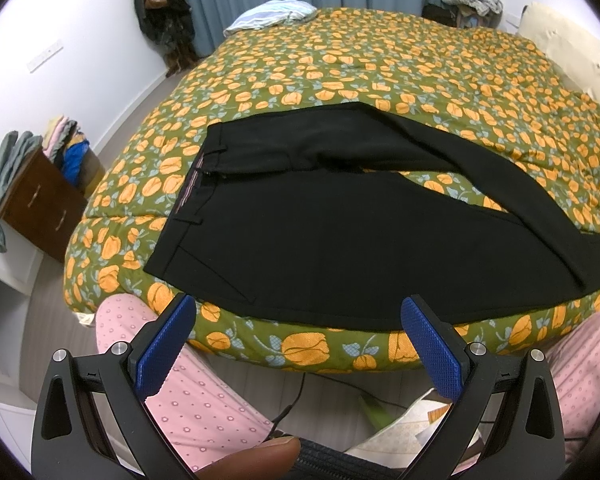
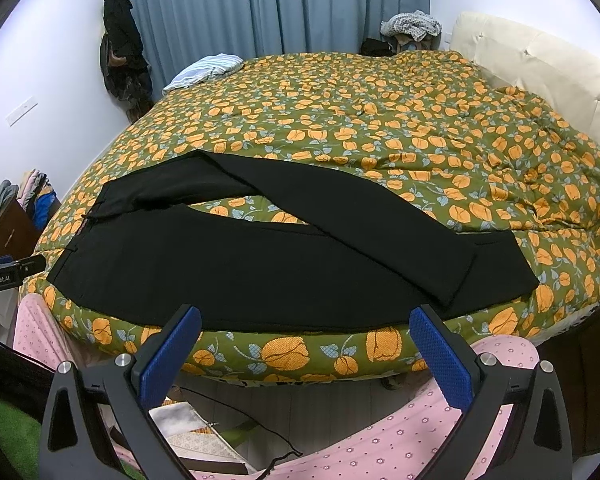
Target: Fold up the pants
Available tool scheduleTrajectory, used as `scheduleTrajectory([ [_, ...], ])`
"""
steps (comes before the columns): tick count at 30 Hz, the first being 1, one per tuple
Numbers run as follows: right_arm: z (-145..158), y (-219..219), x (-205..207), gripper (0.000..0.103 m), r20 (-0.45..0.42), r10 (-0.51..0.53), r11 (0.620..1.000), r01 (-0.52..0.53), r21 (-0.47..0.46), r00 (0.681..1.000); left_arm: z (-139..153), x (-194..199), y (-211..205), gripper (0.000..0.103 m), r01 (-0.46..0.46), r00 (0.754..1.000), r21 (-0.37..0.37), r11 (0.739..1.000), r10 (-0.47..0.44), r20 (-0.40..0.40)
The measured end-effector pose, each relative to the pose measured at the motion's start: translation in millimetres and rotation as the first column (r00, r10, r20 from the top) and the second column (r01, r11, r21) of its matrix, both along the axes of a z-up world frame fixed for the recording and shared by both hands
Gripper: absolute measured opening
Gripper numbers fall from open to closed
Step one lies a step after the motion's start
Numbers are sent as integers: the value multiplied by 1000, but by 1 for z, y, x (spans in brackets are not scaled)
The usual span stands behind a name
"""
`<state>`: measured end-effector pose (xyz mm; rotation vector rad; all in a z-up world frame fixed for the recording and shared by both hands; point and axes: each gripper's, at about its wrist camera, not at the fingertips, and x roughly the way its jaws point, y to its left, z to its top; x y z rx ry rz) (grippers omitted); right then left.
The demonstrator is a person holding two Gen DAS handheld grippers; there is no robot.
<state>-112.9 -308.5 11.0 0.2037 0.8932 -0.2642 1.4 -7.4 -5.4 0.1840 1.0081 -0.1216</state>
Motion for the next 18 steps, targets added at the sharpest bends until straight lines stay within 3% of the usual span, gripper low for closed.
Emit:
scheduleTrajectory([
  [18, 4, -1, -3, 103, -2, 7, 1000, -7, 2, 1000, 3, -2, -2, 102, 1, 1000, -2, 1000, -1, 2],
])
